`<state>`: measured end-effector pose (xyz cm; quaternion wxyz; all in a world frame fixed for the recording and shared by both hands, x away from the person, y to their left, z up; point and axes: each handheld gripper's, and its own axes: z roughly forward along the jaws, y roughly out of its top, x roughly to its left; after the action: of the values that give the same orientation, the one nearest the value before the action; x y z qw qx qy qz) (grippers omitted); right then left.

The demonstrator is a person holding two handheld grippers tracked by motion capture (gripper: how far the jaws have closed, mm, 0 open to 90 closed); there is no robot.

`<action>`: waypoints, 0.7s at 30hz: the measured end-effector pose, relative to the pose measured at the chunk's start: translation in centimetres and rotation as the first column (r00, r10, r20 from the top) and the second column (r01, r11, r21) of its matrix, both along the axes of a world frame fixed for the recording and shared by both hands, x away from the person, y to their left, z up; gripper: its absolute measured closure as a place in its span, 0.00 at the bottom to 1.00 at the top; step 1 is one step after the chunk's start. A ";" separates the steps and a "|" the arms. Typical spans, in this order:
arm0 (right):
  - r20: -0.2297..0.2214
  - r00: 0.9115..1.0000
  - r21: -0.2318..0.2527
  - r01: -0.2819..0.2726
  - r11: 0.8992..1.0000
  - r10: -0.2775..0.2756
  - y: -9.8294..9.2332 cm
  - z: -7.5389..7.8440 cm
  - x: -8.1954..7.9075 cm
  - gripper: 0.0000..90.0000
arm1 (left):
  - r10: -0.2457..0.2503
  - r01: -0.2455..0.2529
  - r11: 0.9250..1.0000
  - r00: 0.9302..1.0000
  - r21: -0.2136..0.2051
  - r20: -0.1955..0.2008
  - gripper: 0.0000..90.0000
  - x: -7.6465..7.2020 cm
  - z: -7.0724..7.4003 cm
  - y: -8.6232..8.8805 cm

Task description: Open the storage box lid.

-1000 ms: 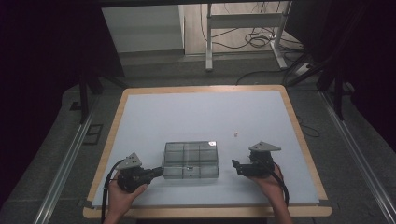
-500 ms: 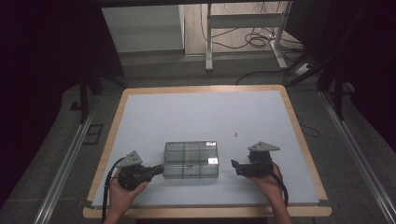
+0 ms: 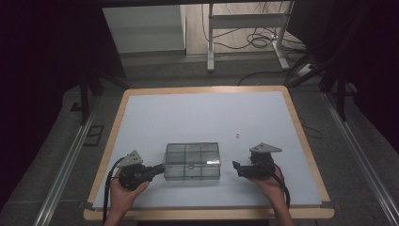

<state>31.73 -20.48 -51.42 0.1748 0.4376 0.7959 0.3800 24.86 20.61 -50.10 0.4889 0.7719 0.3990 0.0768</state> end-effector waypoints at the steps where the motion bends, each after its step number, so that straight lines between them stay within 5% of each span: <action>1: 0.000 1.000 0.000 0.000 1.000 0.000 0.0 0.0 0.0 0.13 | 0.000 0.000 1.000 1.000 -0.001 0.001 1.00 0.0 0.0 0.0; 21: 0.001 1.000 -0.001 0.007 1.000 -0.007 0.0 0.0 0.0 0.13 | 0.003 -0.003 1.000 1.000 -0.002 0.019 1.00 0.7 0.7 -0.2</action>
<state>31.75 -20.52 -51.44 0.1767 0.4400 0.7946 0.3792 25.54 20.39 -49.35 0.4931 0.7701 0.3957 0.0844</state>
